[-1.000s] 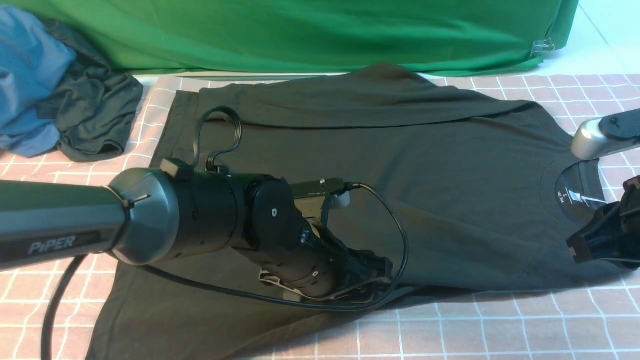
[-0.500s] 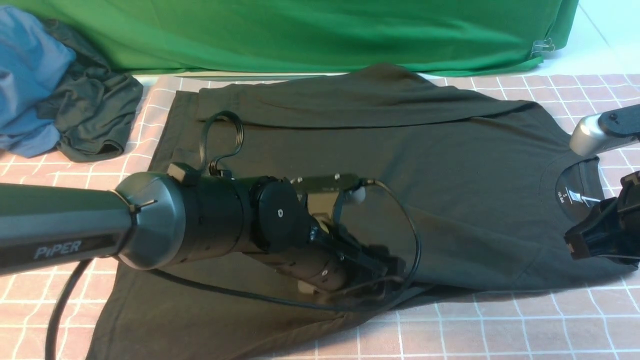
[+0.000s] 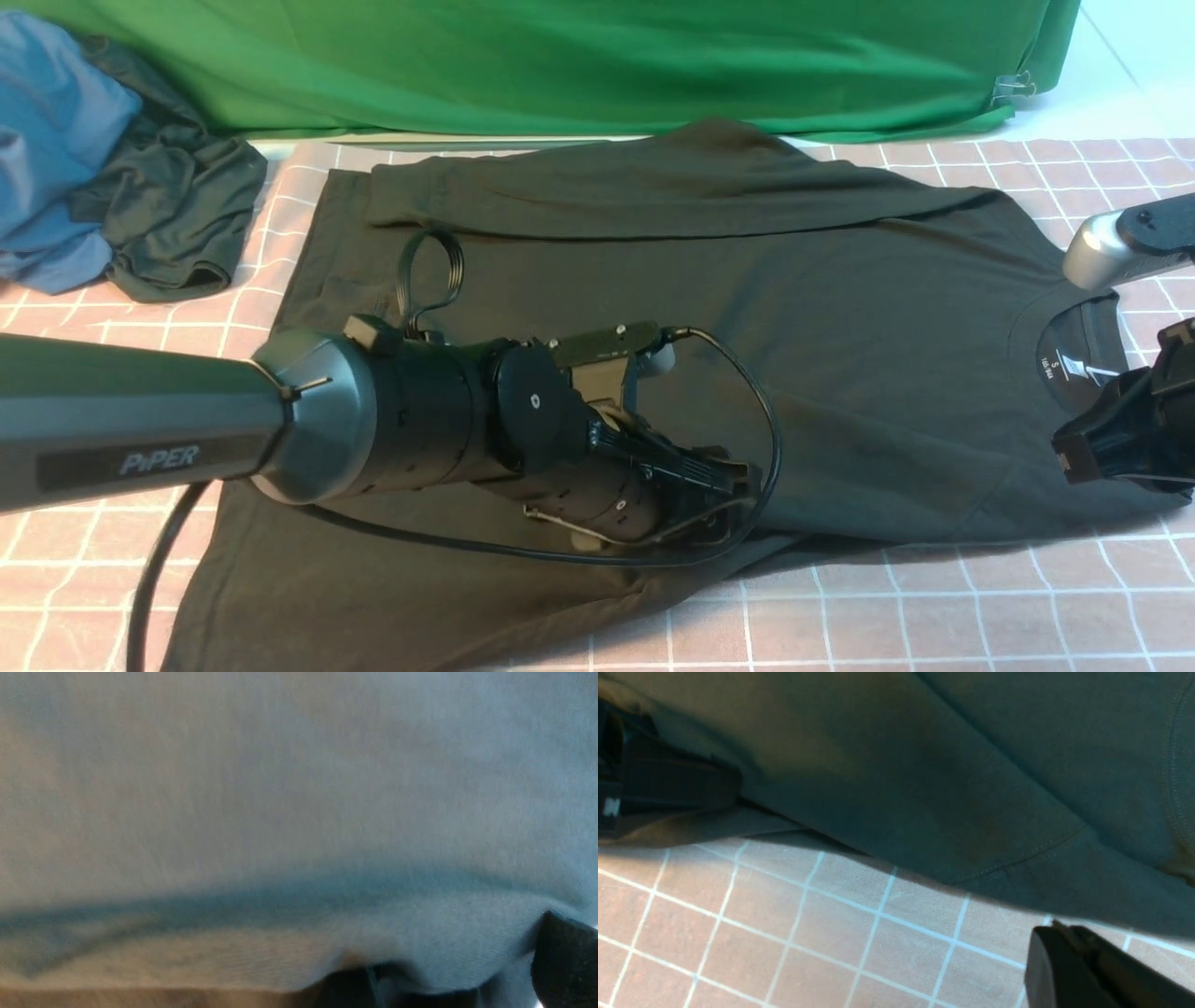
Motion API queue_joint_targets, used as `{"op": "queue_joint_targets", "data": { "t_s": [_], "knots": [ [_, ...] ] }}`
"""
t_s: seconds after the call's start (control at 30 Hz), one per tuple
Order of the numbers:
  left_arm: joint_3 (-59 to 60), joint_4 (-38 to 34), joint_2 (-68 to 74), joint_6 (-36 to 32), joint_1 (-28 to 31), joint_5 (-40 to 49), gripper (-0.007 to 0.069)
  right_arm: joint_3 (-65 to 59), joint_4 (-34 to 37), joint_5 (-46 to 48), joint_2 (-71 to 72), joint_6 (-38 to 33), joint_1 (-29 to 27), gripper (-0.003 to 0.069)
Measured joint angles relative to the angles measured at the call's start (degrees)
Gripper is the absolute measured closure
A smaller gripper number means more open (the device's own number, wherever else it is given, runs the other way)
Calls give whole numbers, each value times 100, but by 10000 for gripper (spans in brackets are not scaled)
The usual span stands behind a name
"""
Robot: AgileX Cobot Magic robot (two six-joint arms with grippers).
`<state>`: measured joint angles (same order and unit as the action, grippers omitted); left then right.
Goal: Fold a long-sleeved shirt over a pink coffee tablecloth.
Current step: 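Grab the top left corner of the dark shirt with the left gripper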
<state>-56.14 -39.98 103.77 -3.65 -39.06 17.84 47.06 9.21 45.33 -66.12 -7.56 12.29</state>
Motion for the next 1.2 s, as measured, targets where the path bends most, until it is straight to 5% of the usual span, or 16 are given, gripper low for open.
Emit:
{"op": "queue_joint_targets", "data": {
  "t_s": [0.3,0.63,0.93,1.2],
  "knots": [
    [0,-135,-91,-594,0,565,127,0,5,-46,0,0,0,624],
    [-6,-719,135,-986,0,-27,153,0,10,-63,0,-1,0,624],
    [-18,-945,214,-1682,-408,229,566,0,15,-103,0,-11,0,624],
    [-65,-817,-224,-1510,-432,992,594,0,15,-27,0,-11,0,624]
  ]
}}
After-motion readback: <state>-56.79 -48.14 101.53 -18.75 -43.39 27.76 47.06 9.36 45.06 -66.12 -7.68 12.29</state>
